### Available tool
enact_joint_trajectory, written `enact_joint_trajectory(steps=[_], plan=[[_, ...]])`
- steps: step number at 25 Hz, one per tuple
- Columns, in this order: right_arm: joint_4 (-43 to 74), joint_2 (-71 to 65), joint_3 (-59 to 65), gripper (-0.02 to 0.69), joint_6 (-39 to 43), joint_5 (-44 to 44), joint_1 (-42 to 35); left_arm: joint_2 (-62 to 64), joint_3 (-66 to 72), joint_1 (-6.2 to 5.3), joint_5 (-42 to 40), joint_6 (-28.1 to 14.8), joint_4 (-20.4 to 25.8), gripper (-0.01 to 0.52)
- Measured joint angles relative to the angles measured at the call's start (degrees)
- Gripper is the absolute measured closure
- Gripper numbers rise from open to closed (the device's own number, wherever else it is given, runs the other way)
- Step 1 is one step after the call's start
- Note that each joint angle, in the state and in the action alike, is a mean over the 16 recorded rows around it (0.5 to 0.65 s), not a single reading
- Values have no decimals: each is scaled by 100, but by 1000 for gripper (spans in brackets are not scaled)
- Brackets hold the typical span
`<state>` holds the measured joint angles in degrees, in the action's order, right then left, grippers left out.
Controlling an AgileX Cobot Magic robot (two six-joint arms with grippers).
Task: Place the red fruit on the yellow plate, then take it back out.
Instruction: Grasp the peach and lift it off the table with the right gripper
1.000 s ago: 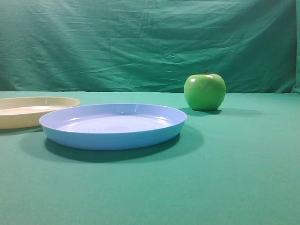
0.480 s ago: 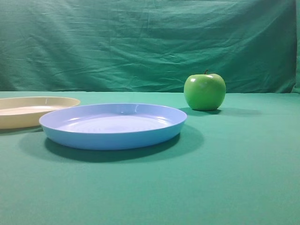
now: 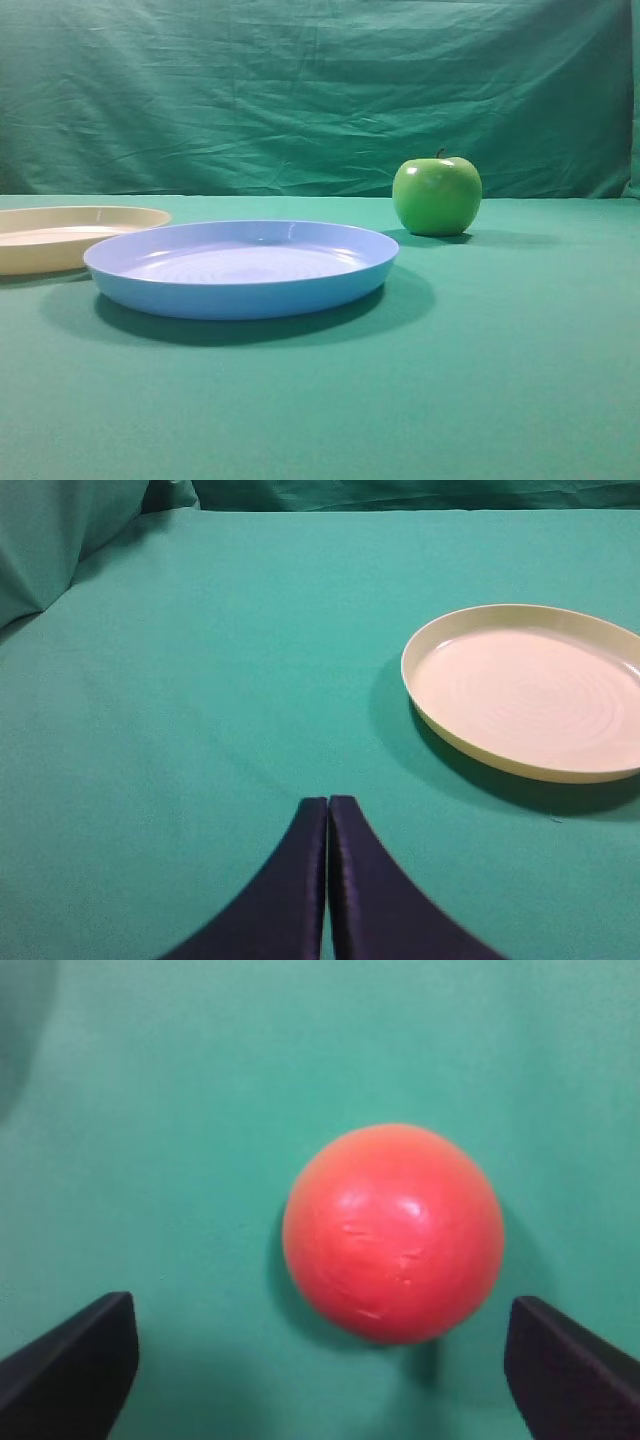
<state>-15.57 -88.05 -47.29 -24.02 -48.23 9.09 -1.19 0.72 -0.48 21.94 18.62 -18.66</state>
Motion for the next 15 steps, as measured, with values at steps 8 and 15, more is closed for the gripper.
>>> enact_joint_trajectory(steps=[8,15], plan=[[182,-565,-60,90,-94,433,0,0,0,0,0,0,0,514],[229,-751,-401,285,-181,234,19,0,0,0,0,0,0,514]])
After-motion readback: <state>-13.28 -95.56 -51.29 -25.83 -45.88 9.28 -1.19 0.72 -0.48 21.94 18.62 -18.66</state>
